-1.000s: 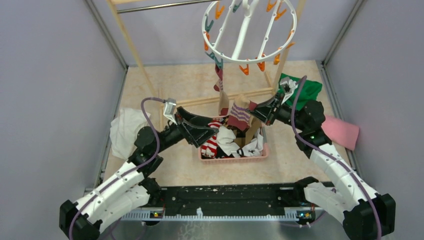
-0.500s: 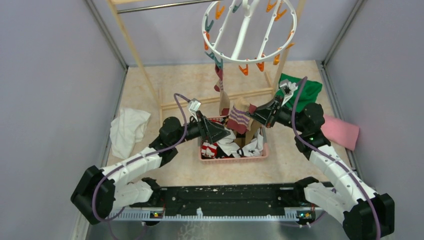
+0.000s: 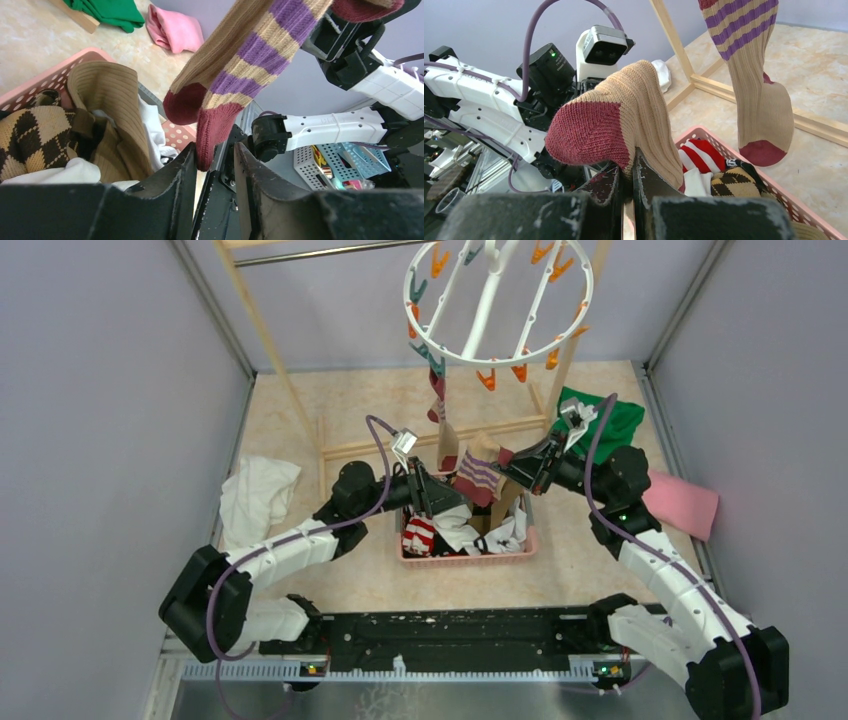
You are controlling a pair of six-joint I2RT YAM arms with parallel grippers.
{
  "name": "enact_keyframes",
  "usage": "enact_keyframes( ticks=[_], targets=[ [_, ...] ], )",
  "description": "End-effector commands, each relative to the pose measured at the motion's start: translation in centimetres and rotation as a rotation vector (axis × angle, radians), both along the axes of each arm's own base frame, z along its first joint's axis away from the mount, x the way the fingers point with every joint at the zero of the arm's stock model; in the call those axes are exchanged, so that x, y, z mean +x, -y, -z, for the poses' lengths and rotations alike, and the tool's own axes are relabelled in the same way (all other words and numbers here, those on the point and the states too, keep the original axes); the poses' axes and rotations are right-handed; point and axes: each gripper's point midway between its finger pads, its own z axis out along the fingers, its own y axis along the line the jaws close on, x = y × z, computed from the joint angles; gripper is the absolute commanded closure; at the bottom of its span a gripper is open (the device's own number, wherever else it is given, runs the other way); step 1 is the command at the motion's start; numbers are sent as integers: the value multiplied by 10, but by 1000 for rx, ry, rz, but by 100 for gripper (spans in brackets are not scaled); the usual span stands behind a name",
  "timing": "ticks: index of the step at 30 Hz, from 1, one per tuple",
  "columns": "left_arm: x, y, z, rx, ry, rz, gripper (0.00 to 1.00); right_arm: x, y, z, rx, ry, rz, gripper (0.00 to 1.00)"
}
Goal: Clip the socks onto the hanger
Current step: Pick up the sock from the bin.
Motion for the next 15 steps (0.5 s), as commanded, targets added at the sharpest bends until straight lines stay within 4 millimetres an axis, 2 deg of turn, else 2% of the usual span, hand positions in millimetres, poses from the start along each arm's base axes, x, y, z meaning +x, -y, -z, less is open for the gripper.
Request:
enact_keyframes(
  ticks=[1, 5, 8, 12, 15],
  targets=[
    [-1, 5, -40, -92, 96, 25, 66, -1, 1, -10, 16, 49, -6, 100],
    [0, 4, -47, -107, 94, 17, 79, -1, 1, -7, 10, 52, -5, 100],
    [-2, 4, -53, -123, 101, 20, 100, -1, 1, -6, 3, 55, -6, 100],
    [-5, 0, -62, -143, 95, 17, 100, 1, 1, -5, -18, 83, -5, 100],
    [-6, -3, -71, -150, 61, 1, 100, 5, 2, -5, -60, 124, 3, 92]
  ],
)
